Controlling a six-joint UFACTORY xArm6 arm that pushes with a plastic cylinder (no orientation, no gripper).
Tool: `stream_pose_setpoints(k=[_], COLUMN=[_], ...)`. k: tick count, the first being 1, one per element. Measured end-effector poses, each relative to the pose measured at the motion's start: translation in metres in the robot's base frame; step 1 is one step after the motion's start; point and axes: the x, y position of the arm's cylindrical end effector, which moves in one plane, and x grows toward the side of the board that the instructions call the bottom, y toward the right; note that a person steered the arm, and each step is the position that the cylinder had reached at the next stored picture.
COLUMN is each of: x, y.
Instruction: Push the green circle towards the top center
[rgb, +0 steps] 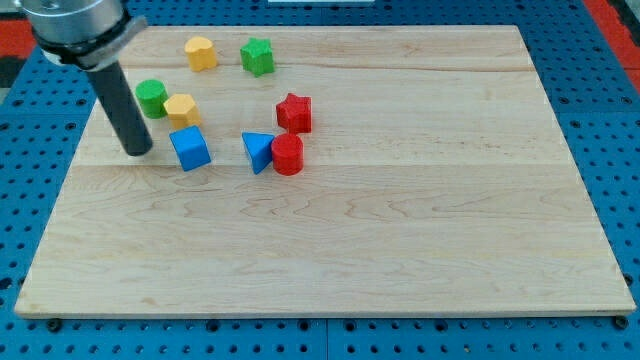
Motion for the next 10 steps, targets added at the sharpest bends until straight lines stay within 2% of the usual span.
stream_pose_setpoints(k=[1,2,3,4,5,7,8,9,10], x=[-0.04,-0.068,-0.075,-0.099,-0.102,-0.094,-0.093,-0.119,-0.082], y=[-0.018,0.004,0.074,0.04,0.005,0.124,0.081,0.095,0.178])
